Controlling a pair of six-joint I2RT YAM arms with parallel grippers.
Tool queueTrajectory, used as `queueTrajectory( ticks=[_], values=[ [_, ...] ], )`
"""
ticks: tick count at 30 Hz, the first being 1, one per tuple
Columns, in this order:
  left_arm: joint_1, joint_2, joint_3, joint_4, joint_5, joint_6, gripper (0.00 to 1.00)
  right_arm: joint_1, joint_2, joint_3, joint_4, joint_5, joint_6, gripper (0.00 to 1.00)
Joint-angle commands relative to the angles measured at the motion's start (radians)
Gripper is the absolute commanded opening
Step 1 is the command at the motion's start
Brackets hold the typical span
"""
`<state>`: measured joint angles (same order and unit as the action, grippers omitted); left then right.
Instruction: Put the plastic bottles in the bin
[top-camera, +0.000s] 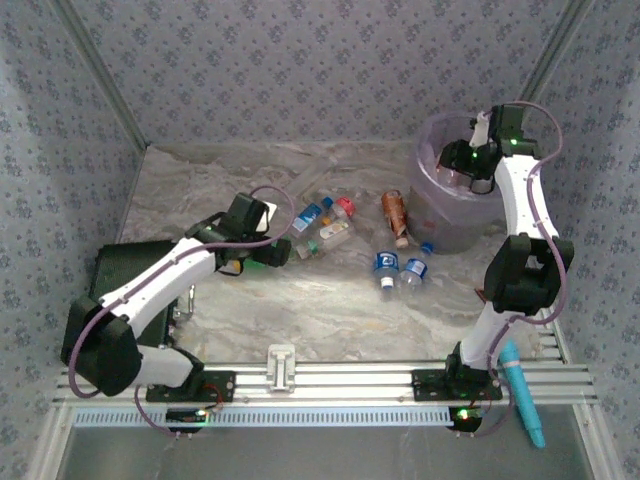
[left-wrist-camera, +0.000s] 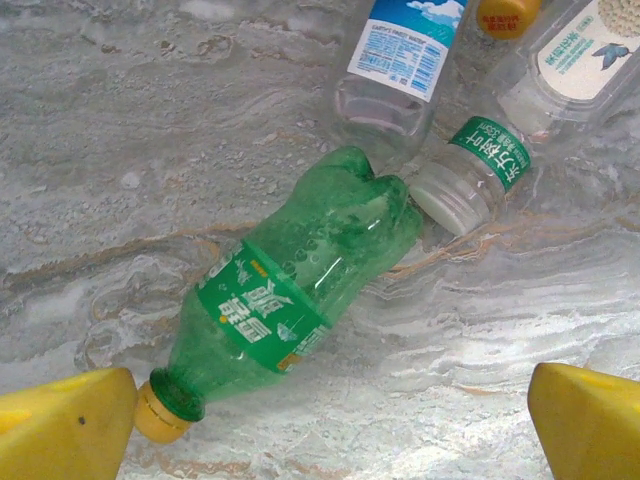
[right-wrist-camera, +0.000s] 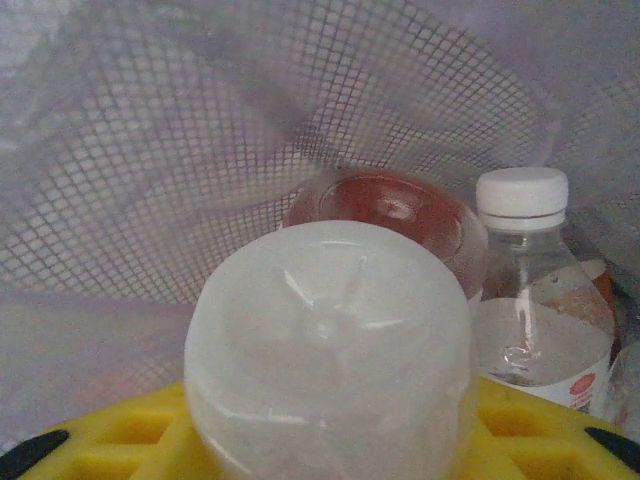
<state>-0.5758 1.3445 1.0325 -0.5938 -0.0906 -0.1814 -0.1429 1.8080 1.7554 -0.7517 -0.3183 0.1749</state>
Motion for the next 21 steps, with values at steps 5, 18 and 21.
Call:
queueTrajectory(
  ticks=[5,18,21],
  values=[
    [0.001,0.045,0.038,-0.036,0.047,0.087,1.00,0.015,0.047,0.022,-0.092,0.015,-0.006,0.67],
    [0.001,0.087,0.017,-0.031,0.081,0.157,1.00,0.000,-0.097,0.187,-0.244,0.092,0.003,0.88],
    [0.001,0.098,0.004,-0.025,0.091,0.182,1.00,-0.013,-0.143,0.200,-0.264,0.095,0.003,0.89]
  ],
)
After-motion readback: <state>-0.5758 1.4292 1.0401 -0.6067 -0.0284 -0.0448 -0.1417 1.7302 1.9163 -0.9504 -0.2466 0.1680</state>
